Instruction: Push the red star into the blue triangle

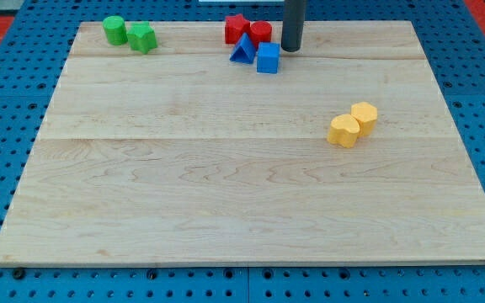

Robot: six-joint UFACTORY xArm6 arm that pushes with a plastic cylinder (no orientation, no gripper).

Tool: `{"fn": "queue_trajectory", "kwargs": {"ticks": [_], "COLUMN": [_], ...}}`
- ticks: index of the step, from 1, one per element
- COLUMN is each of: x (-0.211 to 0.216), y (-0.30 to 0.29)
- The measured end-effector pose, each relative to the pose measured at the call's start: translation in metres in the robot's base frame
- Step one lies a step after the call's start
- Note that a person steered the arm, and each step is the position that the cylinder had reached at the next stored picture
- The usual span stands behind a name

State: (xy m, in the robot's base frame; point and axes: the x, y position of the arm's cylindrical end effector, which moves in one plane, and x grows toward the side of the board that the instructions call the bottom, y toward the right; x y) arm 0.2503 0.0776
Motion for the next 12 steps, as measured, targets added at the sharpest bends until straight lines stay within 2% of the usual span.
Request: {"fn": "queue_trajectory", "kwargs": {"ticks": [2, 5, 7, 10, 12], "x": [-0.057, -0.057, -0.057, -0.057, -0.056], "y": [0.022, -0.009, -0.082, -0.088, -0.115]}}
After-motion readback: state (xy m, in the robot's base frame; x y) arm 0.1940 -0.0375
